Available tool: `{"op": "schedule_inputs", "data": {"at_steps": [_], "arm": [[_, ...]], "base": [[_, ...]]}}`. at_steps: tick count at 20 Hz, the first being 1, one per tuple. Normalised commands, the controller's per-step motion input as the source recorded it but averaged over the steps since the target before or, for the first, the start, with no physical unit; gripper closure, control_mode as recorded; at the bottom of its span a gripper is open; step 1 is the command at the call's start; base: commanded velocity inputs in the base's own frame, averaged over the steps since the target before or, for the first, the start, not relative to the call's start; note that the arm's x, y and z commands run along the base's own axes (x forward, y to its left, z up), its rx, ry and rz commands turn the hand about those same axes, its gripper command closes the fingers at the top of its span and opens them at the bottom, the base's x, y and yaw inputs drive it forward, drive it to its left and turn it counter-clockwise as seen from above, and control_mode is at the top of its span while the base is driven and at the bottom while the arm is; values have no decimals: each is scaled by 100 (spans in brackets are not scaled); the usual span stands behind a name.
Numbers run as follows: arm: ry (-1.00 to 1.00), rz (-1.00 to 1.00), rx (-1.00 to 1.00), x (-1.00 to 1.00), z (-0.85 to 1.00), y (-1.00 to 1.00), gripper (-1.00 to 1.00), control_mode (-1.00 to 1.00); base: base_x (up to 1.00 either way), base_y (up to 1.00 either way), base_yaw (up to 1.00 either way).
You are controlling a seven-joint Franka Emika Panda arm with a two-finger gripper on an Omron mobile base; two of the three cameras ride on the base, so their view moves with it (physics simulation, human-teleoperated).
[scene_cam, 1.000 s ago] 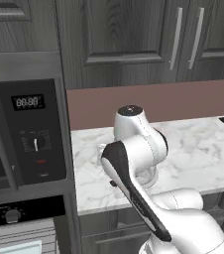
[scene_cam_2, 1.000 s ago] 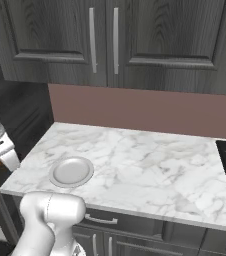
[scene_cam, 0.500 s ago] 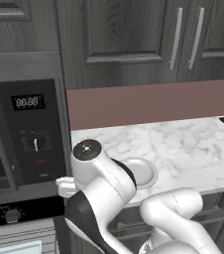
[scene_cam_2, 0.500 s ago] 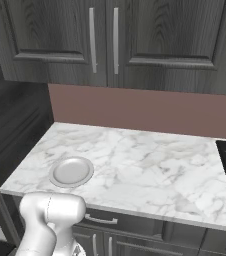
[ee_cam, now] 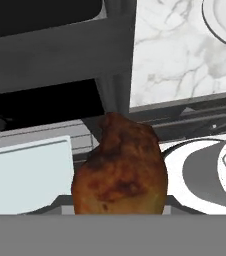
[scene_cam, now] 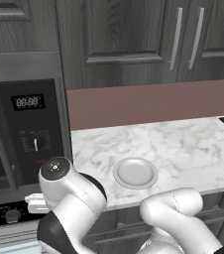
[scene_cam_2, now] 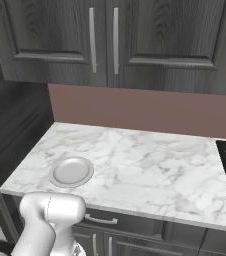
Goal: Place the chicken drumstick on the rack of the oven.
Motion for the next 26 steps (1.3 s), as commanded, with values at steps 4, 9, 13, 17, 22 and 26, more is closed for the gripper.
{"op": "schedule_inputs", "data": {"at_steps": [4,9,13,17,22,26], "arm": [[0,16,0,2,-1,0,100,-100],[-1,10,-1,0,0,22,100,-100],[-1,2,-7,0,0,45,100,-100],[0,0,-6,0,-1,43,100,-100],[7,1,-9,-9,-19,71,100,-100],[9,4,-10,-22,-34,73,100,-100]], "base": [[0,0,0],[0,0,0],[0,0,0],[0,0,0],[0,0,0],[0,0,0]]}}
